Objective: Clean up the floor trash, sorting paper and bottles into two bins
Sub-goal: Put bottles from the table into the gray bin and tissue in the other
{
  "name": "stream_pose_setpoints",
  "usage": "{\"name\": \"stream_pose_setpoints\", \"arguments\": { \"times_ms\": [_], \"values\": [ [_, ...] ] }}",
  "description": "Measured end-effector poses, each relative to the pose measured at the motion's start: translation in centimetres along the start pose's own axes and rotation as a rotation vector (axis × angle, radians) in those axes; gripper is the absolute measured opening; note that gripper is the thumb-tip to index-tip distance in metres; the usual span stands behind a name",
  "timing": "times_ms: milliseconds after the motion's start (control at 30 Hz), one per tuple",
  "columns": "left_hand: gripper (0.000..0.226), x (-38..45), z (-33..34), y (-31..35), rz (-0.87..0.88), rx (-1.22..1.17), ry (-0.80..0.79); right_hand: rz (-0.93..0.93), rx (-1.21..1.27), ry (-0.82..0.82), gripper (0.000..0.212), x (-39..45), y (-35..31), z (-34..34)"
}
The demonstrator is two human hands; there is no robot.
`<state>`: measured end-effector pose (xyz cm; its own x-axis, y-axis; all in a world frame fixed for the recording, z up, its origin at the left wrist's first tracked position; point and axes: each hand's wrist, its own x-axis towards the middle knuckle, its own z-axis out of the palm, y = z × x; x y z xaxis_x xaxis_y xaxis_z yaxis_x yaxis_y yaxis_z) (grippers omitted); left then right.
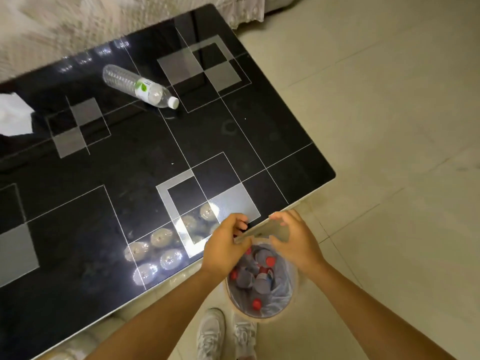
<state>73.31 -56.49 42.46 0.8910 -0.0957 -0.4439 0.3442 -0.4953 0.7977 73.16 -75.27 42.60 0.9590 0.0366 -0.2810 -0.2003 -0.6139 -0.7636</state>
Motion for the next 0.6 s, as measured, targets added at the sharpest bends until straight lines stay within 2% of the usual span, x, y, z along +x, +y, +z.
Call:
{"name": "stream_pose_setpoints", "arguments": {
  "times_ms": [233,600],
  "values": [
    [0.034,4.5,-6.0,1.9,0.040,0.009,0.078,-0.028,-0.098,-0.066,0.044,6.8,-4.3,0.6],
    [0.044,16.6,-21.7,0.5,0.099,0.080,0.268,-0.107,-0.106,-0.072,0.047,21.9,-15.0,8.3]
  ]
}}
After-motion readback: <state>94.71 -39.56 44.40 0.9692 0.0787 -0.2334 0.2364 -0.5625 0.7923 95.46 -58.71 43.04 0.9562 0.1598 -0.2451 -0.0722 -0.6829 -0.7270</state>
